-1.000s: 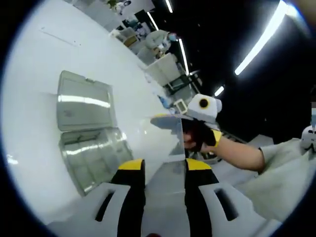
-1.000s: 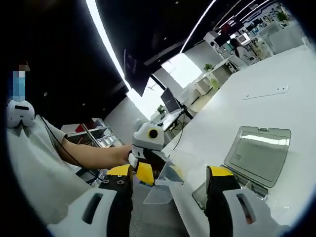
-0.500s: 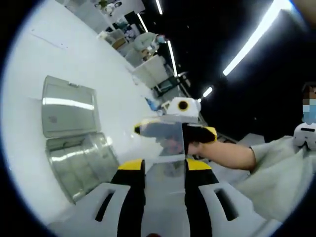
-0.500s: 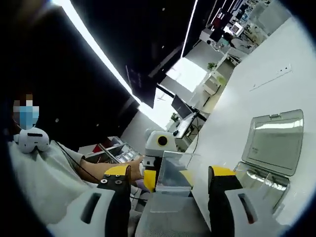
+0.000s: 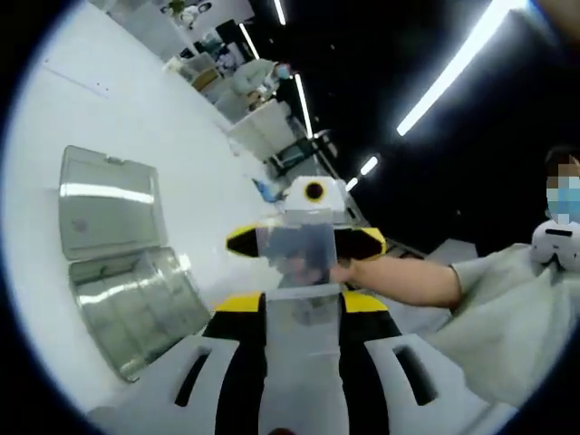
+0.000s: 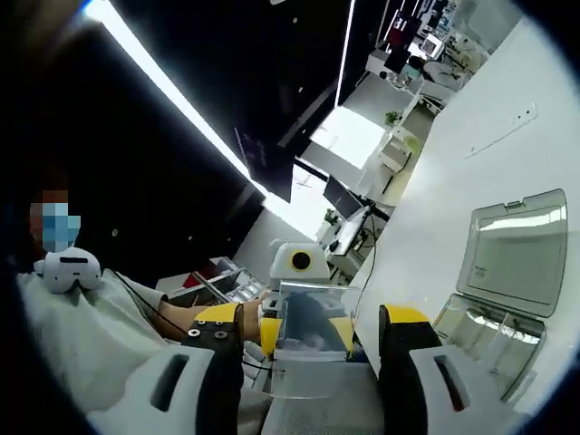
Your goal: Insert the divider into the dual guide fixture by aligning both edges with the guide slots and pushing it downward to the bottom, including one-sided entry, uneven engagement, binding, and posture correction.
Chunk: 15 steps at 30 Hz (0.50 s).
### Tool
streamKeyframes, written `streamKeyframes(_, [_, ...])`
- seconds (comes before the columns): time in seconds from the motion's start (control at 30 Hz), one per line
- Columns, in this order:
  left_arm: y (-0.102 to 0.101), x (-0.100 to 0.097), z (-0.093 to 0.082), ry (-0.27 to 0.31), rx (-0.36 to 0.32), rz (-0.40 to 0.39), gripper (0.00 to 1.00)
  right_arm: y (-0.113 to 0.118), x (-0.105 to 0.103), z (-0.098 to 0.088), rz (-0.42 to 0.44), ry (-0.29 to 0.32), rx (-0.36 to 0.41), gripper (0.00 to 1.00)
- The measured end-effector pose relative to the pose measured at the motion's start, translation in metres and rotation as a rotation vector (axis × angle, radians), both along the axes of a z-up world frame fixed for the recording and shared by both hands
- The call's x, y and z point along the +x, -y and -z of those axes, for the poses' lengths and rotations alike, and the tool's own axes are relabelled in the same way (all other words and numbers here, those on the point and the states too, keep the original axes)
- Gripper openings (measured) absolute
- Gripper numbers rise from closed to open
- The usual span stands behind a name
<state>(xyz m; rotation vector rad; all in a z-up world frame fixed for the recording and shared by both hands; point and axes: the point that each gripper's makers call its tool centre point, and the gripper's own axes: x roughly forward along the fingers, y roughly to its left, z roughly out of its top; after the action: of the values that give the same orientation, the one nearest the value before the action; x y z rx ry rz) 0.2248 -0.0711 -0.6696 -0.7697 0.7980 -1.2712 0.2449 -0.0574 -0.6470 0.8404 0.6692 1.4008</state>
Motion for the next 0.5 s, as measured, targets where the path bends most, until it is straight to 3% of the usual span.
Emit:
streamKeyframes(0.23, [0.0038,-0.0031,-0.0013,-0.001,-0.005,0.012,0.27,-0.0019,-0.0028,-0.0001,-0.015,-0.007,0.008,0.46])
streamKeyframes(0.37, [0.0052,-0.0035,-0.0011,-0.001,-0.009,0.018,0.27,-0.0008,-0.0016,0.0023,-0.01,0.0,0.001,0.35])
streamKeyframes(0.5, [0.0056,-0.0042,-0.0003,-0.003,-0.01,0.022,0.27,0.0004,-0.0011,0.004,-0.006,-0.006,-0.005,0.34])
